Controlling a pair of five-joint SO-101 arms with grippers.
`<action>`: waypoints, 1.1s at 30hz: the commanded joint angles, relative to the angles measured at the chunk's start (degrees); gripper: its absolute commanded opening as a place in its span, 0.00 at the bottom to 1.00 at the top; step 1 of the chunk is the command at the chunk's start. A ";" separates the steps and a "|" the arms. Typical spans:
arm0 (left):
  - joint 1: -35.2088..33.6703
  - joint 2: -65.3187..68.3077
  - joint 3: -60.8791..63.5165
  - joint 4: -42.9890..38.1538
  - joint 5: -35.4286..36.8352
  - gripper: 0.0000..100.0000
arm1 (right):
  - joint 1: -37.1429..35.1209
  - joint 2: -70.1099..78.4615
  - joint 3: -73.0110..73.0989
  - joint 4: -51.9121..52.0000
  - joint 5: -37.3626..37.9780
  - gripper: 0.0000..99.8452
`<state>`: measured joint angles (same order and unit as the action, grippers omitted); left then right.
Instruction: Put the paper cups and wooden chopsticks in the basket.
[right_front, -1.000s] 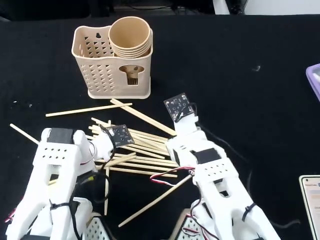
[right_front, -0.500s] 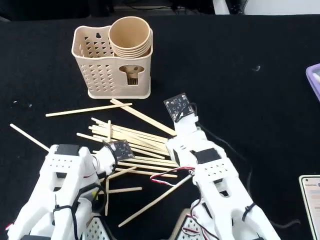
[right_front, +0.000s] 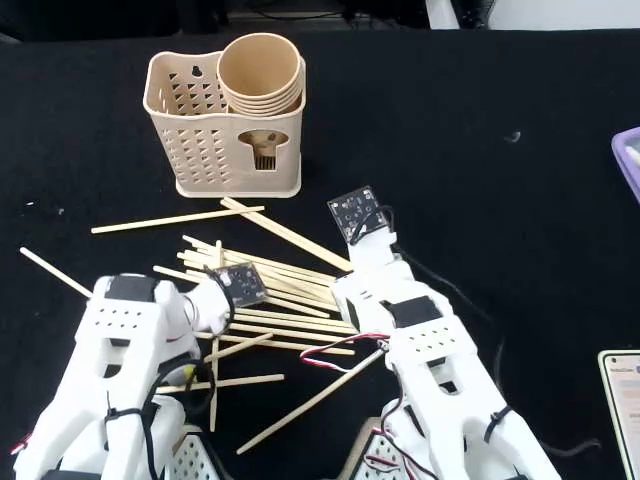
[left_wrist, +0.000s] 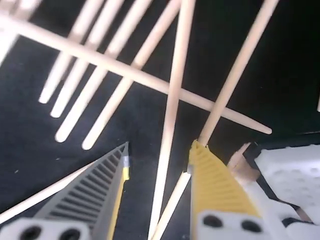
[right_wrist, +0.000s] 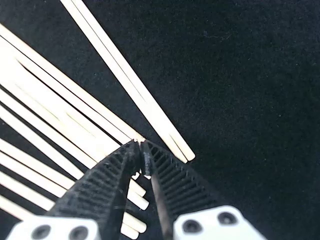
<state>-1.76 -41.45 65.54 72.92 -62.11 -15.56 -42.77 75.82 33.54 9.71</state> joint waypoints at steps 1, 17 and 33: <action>-0.13 -0.88 2.51 -1.93 0.18 0.19 | 0.88 -1.89 -0.22 -1.32 -0.09 0.02; 0.31 -0.70 -8.75 13.71 -1.58 0.20 | 0.88 -1.89 -0.22 -1.32 -0.09 0.02; -0.13 -0.97 3.30 -1.32 -1.32 0.29 | 0.70 -1.89 0.22 -1.41 1.93 0.02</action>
<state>-1.85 -41.89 68.88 72.48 -63.52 -15.56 -43.21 76.35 33.36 10.07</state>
